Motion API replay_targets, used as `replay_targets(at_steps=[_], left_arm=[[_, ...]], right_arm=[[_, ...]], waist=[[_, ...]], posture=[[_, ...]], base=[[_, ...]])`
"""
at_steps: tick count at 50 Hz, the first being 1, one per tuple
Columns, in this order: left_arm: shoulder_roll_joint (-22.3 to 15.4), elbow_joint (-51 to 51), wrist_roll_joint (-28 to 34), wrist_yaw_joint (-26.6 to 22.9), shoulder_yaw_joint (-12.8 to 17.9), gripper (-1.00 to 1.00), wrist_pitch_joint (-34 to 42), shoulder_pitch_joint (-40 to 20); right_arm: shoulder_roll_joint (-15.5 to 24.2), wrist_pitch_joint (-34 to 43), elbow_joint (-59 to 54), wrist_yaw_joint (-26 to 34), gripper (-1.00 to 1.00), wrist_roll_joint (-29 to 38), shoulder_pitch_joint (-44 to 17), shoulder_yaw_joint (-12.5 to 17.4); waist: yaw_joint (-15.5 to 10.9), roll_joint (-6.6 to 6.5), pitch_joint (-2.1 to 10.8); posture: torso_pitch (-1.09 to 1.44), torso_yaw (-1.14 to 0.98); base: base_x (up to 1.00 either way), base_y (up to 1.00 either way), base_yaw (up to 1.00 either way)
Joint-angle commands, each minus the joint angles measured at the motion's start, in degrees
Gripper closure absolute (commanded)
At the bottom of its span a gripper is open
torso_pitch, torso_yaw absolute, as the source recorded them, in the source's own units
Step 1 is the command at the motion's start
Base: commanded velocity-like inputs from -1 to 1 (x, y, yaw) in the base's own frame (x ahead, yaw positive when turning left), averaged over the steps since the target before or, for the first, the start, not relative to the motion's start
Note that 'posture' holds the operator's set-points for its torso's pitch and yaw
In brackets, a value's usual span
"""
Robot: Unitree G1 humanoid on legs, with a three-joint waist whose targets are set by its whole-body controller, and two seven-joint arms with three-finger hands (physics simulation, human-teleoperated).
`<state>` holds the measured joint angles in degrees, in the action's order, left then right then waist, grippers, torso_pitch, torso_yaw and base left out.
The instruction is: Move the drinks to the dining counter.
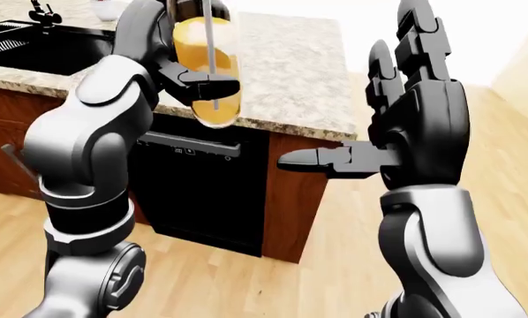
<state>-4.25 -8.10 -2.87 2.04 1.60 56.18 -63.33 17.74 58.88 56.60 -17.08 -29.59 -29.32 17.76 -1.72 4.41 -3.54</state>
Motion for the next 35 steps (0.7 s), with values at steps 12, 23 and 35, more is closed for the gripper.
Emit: replay_targets(at_steps=[12,23,35], left_arm=[[-0.3,-3.1,-0.3,-0.2,0.0,1.0,-1.6,-0.5],[-0.8,-4.2,-0.6,-0.2,0.3,1.0,-0.2,-1.4],[-0.9,-3.5,-0.5,-0.1,0.3,1.0,-0.8,-1.5]], right_arm=[[0.4,-1.9,0.8,-1.5,-1.0,-0.7,-0.1,0.1],[0.9,-1.8,0.9,-2.3,-1.0,-1.4,-0.3,0.3],[0.7,-2.8,0.8,-2.2,-1.0,-1.8,0.3,0.7]], waist=[[2.1,-4.26,1.81],[1.4,-3.36,-0.87],[2.0,-1.45,0.51]], posture=[[0.0,0.0],[0.0,0.0],[0.0,0.0]], base=[[0.54,0.0,0.0],[0.11,0.0,0.0],[0.1,0.0,0.0]])
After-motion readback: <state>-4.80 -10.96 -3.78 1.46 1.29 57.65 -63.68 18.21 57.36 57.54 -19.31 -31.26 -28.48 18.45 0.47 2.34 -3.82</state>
